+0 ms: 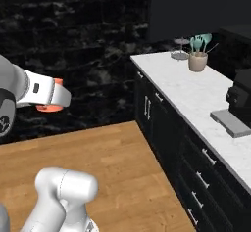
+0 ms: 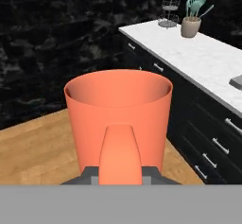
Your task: Gather all objects into one cabinet and sort the glasses and bowls to opposite sides.
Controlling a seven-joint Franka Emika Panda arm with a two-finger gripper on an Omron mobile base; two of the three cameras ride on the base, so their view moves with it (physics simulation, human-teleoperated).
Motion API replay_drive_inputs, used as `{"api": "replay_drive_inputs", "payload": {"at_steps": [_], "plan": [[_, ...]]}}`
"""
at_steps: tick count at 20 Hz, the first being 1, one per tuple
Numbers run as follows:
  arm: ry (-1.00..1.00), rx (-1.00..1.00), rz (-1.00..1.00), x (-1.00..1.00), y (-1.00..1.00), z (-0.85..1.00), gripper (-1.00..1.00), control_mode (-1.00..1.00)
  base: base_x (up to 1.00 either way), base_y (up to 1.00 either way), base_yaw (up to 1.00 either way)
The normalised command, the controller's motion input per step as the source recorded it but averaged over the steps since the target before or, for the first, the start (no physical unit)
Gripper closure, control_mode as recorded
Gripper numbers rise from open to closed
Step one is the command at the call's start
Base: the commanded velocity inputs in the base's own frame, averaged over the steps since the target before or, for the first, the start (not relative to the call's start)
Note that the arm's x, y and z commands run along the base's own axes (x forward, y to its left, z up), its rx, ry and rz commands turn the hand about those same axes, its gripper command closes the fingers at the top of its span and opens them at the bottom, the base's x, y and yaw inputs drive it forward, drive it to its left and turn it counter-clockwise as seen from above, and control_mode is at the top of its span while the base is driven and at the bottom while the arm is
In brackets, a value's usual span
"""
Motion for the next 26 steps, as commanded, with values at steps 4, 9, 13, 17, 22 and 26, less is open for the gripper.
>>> {"api": "replay_drive_inputs", "payload": {"at_steps": [4,9,13,17,22,26], "plan": [[0.00,0.00,0.00,0.00,0.00,0.00,1.00,1.00,0.61,0.00,-0.66],[0.00,0.00,0.00,0.00,0.00,0.00,1.00,1.00,0.91,0.13,-0.54],[0.00,0.00,0.00,0.00,0.00,0.00,1.00,1.00,1.00,0.23,-0.43],[0.00,0.00,0.00,0.00,0.00,0.00,1.00,1.00,1.00,0.20,-0.35],[0.00,0.00,0.00,0.00,0.00,0.00,1.00,1.00,0.86,0.14,-0.35],[0.00,0.00,0.00,0.00,0.00,0.00,1.00,1.00,0.75,0.26,-0.36]]}}
